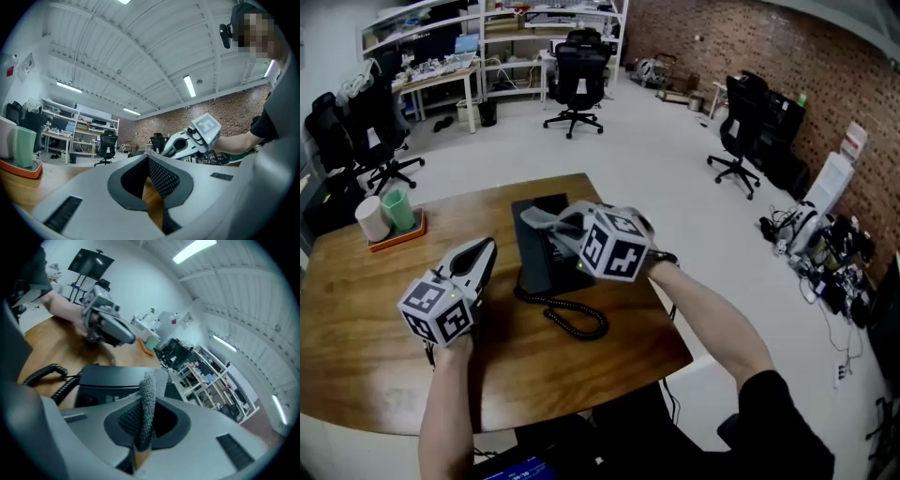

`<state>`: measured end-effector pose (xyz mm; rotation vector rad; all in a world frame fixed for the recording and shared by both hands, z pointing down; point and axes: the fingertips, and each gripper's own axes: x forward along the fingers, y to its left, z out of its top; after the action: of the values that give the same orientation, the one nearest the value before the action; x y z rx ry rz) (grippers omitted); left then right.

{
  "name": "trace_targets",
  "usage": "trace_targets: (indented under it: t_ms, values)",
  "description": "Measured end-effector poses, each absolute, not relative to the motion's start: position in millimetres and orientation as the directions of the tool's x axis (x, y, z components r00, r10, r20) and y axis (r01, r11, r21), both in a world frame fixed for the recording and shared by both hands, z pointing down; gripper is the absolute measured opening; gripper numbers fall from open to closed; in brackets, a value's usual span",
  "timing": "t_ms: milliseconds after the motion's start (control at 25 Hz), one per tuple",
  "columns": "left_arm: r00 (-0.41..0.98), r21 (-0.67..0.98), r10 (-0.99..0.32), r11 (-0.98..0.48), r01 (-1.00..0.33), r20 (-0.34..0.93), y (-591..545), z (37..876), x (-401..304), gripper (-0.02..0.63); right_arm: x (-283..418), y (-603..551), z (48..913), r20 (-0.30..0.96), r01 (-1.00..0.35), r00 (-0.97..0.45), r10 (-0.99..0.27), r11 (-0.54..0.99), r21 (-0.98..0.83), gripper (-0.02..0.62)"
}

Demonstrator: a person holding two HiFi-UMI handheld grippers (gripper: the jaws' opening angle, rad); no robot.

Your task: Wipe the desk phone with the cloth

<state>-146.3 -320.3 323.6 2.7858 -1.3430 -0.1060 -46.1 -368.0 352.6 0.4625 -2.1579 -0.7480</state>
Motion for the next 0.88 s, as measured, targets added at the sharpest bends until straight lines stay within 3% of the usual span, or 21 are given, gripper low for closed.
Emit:
trace_targets:
  t_ms: [200, 280, 360, 520, 600, 720, 880]
  values:
    - [0.621, 0.062, -0.783, -0.621, -0.781, -0.031, -320, 324, -144, -0.006, -23, -271, 396, 0.736, 0.264, -0.571, -0.364, 0.768, 0.584, 0.026]
    - [0.621, 0.057, -0.783, -0.622, -0.781, -0.028, -320, 324, -145, -0.006, -16, -255, 399, 0.778, 0.332, -0.537, -0.326, 0.766, 0.55, 0.026]
    - [0.623, 0.056, -0.782, -0.623, -0.78, -0.027, -320, 325, -146, -0.006, -20, -272, 379, 0.73, 0.25, -0.588, -0.35, 0.78, 0.574, 0.026]
    - [0.625, 0.057, -0.78, -0.625, -0.778, -0.028, -320, 326, -146, -0.006, -29, -367, 315, 0.469, -0.199, -0.664, -0.583, 0.742, 0.64, 0.026]
    - [0.624, 0.06, -0.78, -0.625, -0.778, -0.032, -320, 326, -146, -0.006, -32, -407, 304, 0.406, -0.333, -0.634, -0.658, 0.706, 0.625, 0.026]
    - [0.621, 0.071, -0.783, -0.622, -0.78, -0.04, -319, 326, -149, -0.005, -42, -444, 314, 0.422, -0.371, -0.591, -0.687, 0.696, 0.615, 0.026]
    - [0.626, 0.067, -0.779, -0.627, -0.776, -0.038, -318, 323, -142, -0.006, -39, -429, 329, 0.479, -0.289, -0.582, -0.658, 0.717, 0.634, 0.026]
